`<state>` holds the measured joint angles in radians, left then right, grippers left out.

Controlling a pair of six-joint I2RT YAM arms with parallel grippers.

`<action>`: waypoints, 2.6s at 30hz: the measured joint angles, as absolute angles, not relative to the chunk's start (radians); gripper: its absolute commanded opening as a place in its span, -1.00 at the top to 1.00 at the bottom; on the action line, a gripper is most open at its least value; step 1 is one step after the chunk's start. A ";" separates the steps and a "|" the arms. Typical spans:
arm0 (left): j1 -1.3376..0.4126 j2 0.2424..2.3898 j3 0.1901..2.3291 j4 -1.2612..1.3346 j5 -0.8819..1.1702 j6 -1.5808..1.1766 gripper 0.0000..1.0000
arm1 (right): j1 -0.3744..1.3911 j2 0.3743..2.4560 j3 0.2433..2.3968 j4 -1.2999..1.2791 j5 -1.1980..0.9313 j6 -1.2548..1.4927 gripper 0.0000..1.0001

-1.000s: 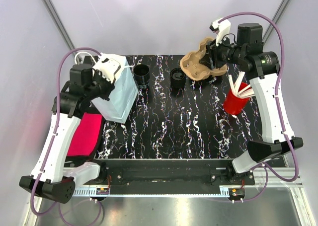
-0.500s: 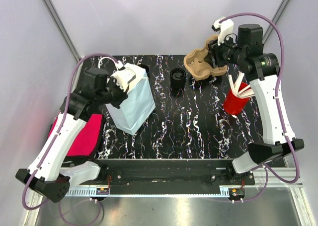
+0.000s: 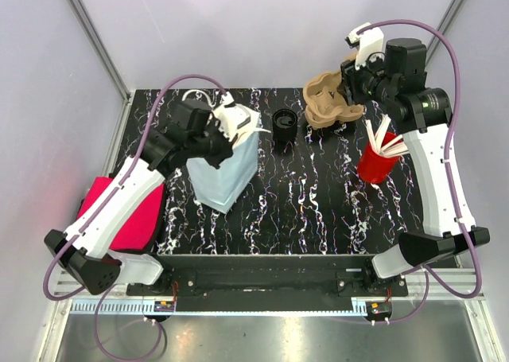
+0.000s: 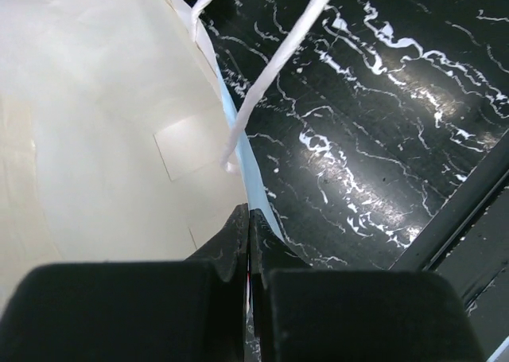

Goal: Pack the takeout coffee

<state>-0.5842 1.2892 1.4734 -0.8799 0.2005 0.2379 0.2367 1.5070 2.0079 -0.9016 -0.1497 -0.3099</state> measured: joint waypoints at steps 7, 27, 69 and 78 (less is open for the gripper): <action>-0.666 1.363 1.558 -0.871 0.181 0.220 1.00 | 0.236 1.485 2.008 -0.901 -0.113 -0.310 0.08; -0.804 1.527 1.650 -0.814 -0.004 0.123 0.56 | 0.234 1.464 1.975 -0.880 -0.090 -0.297 0.10; -0.357 1.325 1.658 -0.704 0.004 0.144 -0.98 | 0.613 1.932 2.493 -1.073 0.052 -0.336 0.12; -0.311 1.396 1.662 -0.642 0.145 0.086 -0.98 | 0.710 1.981 2.478 -1.091 0.173 -0.388 0.12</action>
<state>-0.3115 1.3956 1.6623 -0.6422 0.1452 0.0864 0.7097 1.9808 2.4779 -1.0908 0.1726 -0.3878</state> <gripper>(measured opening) 0.987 0.458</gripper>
